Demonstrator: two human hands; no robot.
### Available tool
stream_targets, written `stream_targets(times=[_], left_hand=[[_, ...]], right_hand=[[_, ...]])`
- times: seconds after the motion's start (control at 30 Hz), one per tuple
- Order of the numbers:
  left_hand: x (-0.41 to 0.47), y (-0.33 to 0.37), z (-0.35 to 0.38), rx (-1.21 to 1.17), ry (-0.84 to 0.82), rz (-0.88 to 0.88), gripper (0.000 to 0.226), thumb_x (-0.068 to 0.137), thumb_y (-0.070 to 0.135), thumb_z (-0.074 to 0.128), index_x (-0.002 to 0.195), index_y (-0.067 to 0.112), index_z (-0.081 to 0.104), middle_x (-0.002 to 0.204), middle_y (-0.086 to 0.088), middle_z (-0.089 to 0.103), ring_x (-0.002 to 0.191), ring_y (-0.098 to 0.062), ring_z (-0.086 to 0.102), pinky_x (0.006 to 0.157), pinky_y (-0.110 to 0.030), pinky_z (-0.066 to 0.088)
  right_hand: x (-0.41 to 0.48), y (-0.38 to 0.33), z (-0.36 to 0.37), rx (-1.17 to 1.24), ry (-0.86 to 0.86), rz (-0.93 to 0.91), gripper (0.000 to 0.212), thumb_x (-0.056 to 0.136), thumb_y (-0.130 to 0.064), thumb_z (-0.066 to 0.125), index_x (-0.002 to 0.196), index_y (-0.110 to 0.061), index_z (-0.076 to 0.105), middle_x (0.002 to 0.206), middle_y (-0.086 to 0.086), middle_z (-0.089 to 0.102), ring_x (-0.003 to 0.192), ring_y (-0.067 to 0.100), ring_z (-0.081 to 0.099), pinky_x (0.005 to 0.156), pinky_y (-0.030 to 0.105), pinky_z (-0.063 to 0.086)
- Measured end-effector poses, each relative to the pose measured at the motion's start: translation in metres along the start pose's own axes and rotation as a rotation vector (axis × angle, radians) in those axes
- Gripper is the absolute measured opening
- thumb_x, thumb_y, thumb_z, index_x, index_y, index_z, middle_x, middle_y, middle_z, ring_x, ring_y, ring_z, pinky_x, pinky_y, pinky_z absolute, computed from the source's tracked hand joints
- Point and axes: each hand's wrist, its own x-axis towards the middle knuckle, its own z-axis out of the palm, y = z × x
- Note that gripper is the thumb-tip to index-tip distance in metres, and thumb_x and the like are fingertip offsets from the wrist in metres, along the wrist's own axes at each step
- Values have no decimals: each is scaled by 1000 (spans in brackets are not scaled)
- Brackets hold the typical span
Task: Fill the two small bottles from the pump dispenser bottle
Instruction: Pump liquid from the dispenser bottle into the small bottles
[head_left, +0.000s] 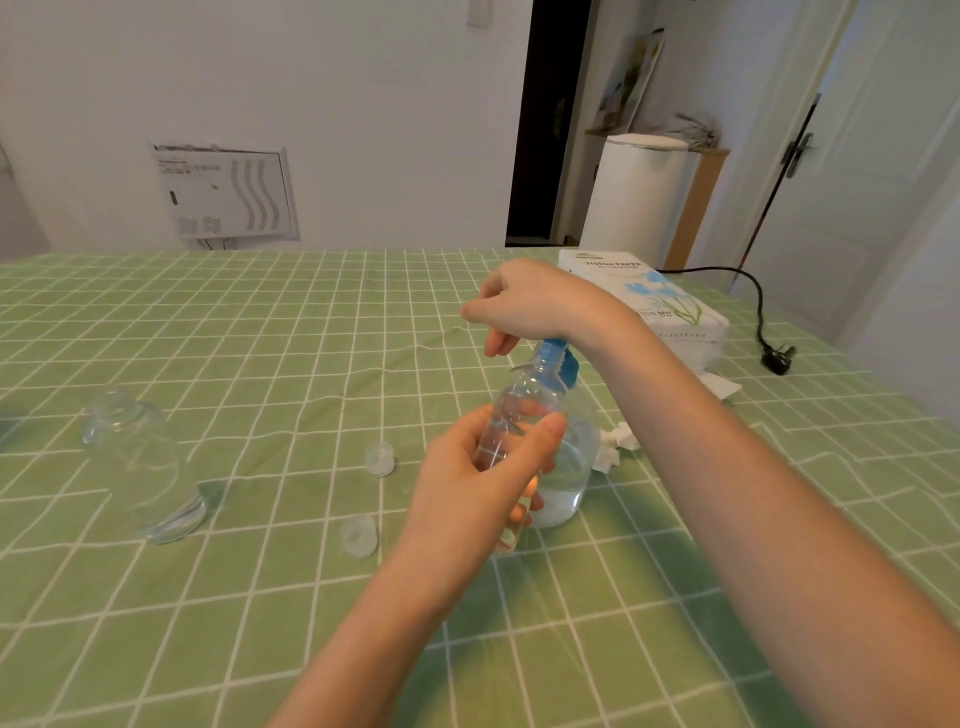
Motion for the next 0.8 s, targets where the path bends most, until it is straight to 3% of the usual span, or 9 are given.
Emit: stream_targets(times=[0.23,0.53,0.8], left_hand=[[0,2,0,2,2,8,40,60,54,63,85,22,67,60,8,63,47,-6,54,41,-17,42],[1,1,0,-8,6,11,33,63,49,64,81,22,66,57,8,62,45,-5,53,39,-15,39],[0,-1,-2,8,13,1,40,61,49,64,88,19,67,62,4,62,48,-7,54,42,-16,43]], right_hand=[[0,-5,-11,11,20,-29,34,93,-24,47,115,-1,60,85,5,75,92,22,70,91,37,52],[1,-5,-7,-50,-4,-15,36,92,-26,48,112,0,62,78,1,73,98,26,68,91,36,51],[2,0,3,-53,-13,10,39,91,-27,49,116,1,61,75,-1,72,102,31,66,90,40,51]])
